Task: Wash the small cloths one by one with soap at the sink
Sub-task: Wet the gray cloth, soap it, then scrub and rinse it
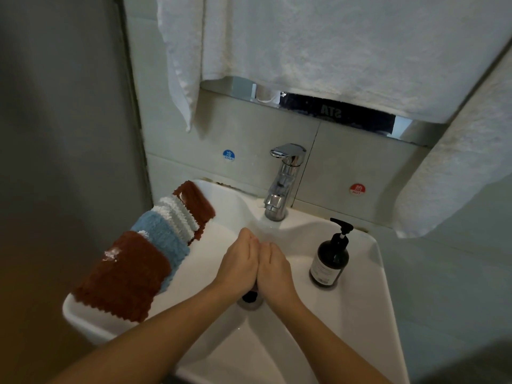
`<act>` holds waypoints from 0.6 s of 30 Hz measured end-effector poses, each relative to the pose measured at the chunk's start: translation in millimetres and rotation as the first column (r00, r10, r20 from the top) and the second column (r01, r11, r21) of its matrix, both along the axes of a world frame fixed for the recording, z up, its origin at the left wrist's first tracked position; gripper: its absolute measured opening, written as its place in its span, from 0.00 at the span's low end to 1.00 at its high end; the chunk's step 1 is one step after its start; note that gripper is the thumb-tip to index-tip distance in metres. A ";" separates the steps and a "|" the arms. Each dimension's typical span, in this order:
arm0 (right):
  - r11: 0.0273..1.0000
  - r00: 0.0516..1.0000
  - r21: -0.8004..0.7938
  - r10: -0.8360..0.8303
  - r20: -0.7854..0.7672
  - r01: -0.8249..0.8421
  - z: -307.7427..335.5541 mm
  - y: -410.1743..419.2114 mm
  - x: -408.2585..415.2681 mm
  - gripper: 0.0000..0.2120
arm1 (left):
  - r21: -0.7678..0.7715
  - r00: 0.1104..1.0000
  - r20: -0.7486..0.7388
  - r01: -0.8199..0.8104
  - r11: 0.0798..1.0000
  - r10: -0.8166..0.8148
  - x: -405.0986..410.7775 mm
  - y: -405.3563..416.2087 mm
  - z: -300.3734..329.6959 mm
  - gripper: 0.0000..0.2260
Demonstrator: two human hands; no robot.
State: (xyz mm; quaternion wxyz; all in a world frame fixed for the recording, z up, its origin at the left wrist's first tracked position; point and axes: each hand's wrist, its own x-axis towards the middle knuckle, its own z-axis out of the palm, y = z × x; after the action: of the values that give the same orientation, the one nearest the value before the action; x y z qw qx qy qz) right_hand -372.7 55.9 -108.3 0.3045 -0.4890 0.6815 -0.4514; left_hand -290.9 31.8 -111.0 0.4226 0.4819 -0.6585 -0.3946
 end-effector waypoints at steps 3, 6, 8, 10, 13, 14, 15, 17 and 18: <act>1.000 0.999 0.001 0.002 0.034 -0.002 -0.6 -0.7 -1.5 0.14 | 0.113 0.997 -0.082 0.010 0.994 -0.001 -1.1 -5.0 3.3 0.05; 0.998 0.996 -0.062 -0.002 0.088 0.007 3.0 -1.2 -6.1 0.10 | 0.380 0.971 -0.225 0.016 0.925 0.076 -1.8 -7.7 13.7 0.07; 0.994 0.994 -0.100 0.041 0.097 -0.031 4.8 -1.8 -9.4 0.08 | 0.552 0.964 -0.240 0.036 0.833 0.117 0.1 -7.4 24.0 0.16; 0.994 0.992 -0.085 0.084 0.098 -0.076 0.4 -3.0 -10.3 0.08 | 0.627 0.964 -0.232 0.046 0.778 0.130 0.1 -7.0 28.9 0.22; 0.996 0.988 -0.069 0.058 0.144 -0.048 -5.1 -5.1 -3.2 0.09 | 0.523 0.966 -0.222 0.006 0.852 0.130 -7.6 -6.3 23.1 0.17; 0.997 0.995 -0.080 0.016 0.101 -0.008 -5.9 -6.5 -2.6 0.11 | 0.465 0.971 -0.214 0.004 0.885 0.108 -10.9 -4.7 19.7 0.15; 0.995 1.000 -0.098 -0.023 0.020 0.025 -5.8 -7.4 -3.3 0.12 | 0.418 0.973 -0.214 0.013 0.909 0.084 -13.5 -2.7 15.9 0.13; 0.990 0.995 -0.127 -0.067 -0.076 0.057 -6.2 -8.1 -4.9 0.13 | 0.373 0.972 -0.231 0.044 0.927 0.047 -14.5 0.9 12.8 0.12; 0.990 0.994 -0.122 -0.077 -0.077 0.067 -5.9 -7.5 -5.1 0.13 | 0.355 0.973 -0.230 0.054 0.933 0.031 -14.2 1.1 11.6 0.11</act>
State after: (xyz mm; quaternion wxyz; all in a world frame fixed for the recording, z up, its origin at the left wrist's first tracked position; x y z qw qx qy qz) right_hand -377.8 48.4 -114.2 0.2302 -0.4993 0.6824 -0.4816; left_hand -305.2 32.9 -99.4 0.3990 0.4978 -0.5242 -0.5641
